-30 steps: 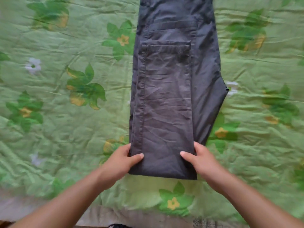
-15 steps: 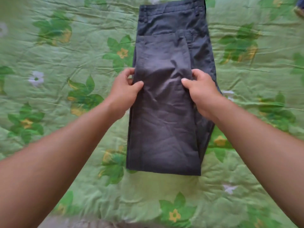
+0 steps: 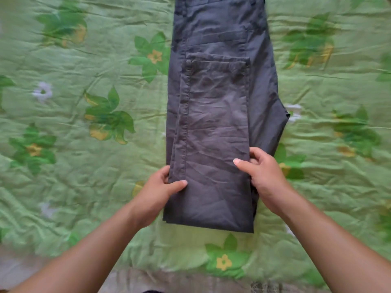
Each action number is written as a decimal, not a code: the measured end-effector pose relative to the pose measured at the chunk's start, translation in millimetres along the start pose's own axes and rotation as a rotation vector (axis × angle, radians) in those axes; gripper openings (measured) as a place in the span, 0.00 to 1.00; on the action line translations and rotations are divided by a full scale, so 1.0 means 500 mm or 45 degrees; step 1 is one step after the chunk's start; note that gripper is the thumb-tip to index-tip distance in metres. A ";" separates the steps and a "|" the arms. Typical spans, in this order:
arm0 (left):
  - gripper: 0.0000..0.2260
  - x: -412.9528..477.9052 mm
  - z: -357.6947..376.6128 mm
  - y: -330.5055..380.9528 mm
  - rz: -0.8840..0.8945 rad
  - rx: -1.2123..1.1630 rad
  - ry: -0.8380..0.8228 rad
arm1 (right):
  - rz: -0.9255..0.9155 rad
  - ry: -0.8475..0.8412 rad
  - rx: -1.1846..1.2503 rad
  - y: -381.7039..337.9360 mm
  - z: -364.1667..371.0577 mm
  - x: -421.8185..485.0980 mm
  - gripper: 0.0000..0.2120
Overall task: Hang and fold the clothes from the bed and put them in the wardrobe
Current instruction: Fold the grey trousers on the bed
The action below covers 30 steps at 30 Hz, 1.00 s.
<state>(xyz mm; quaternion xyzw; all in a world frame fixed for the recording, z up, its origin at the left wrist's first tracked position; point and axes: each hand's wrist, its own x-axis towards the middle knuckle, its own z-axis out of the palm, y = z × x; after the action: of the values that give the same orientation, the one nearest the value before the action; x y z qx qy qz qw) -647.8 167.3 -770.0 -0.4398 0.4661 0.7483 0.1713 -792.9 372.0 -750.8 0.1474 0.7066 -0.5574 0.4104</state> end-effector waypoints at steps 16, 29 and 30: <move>0.08 -0.090 -0.029 -0.120 0.036 0.140 0.081 | -0.159 -0.138 -0.610 0.175 0.004 -0.149 0.11; 0.10 -0.092 0.005 -0.078 0.181 0.210 0.124 | 0.296 -0.121 -0.025 0.127 -0.010 -0.115 0.06; 0.11 -0.063 0.017 -0.046 0.234 0.213 0.174 | 0.222 -0.047 0.004 0.099 0.001 -0.092 0.06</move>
<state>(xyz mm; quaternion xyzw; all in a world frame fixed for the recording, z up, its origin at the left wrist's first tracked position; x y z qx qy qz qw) -619.1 190.9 -755.6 -0.4293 0.5757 0.6878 0.1059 -730.9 399.5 -749.6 0.1987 0.6825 -0.5233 0.4699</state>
